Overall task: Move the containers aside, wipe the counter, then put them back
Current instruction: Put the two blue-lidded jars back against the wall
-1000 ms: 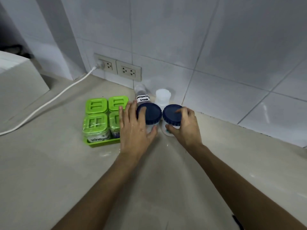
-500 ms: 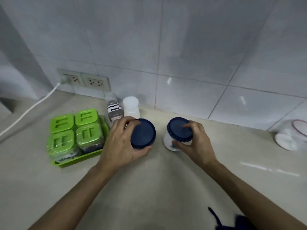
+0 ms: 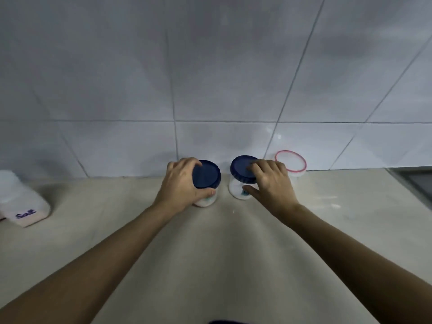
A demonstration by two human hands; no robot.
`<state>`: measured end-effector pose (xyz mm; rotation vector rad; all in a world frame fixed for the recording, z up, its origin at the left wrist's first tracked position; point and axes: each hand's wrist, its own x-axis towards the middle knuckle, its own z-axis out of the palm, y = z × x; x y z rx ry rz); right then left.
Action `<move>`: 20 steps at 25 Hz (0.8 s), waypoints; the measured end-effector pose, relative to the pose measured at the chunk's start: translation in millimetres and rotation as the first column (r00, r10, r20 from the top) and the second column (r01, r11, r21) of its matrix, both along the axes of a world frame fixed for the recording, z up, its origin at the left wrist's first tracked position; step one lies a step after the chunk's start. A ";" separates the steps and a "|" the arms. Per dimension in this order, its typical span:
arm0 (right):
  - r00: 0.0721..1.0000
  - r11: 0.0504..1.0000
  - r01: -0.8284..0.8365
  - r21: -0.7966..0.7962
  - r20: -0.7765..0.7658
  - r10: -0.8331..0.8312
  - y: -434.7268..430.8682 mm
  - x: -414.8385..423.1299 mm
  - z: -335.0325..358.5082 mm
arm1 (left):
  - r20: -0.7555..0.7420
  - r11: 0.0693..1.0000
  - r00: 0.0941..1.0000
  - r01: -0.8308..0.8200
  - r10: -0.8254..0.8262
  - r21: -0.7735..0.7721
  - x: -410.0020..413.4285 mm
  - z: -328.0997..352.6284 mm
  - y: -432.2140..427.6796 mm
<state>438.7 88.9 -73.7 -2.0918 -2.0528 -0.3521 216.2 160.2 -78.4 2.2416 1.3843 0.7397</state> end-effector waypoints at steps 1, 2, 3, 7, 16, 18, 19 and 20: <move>0.999 1.000 0.007 0.009 0.036 -0.008 3.4 10.8 -0.2 | -0.038 1.000 0.999 0.012 -0.012 0.006 15.3 0.9 10.1; 0.999 0.999 0.022 0.030 0.046 -0.023 6.7 20.0 -1.0 | -0.075 1.000 0.997 0.027 -0.026 0.011 28.1 1.3 18.8; 0.998 0.998 0.037 0.047 0.049 -0.039 9.9 26.7 -1.8 | -0.103 0.999 0.994 0.039 -0.037 0.015 38.9 1.4 26.1; 0.997 0.998 -0.010 0.060 0.078 0.005 15.2 38.0 -4.6 | -0.083 0.999 0.996 0.033 -0.032 0.005 63.9 -0.6 34.2; 0.997 0.998 0.051 -0.025 0.061 -0.049 12.3 49.2 5.2 | -0.130 0.999 0.991 0.043 -0.041 0.014 84.8 5.8 11.2; 0.996 0.997 0.044 0.070 -0.079 -0.038 -2.8 44.8 7.6 | -0.085 0.992 0.995 0.068 -0.059 0.107 71.8 15.4 -3.9; 0.989 0.993 0.022 0.120 -0.145 -0.005 -15.3 37.3 4.3 | -0.077 0.985 0.995 0.080 -0.068 0.153 57.8 18.8 -12.1; 0.983 0.989 -0.012 0.149 -0.179 0.039 -28.5 24.9 -0.9 | -0.084 0.979 0.994 0.089 -0.074 0.185 37.5 20.9 -19.9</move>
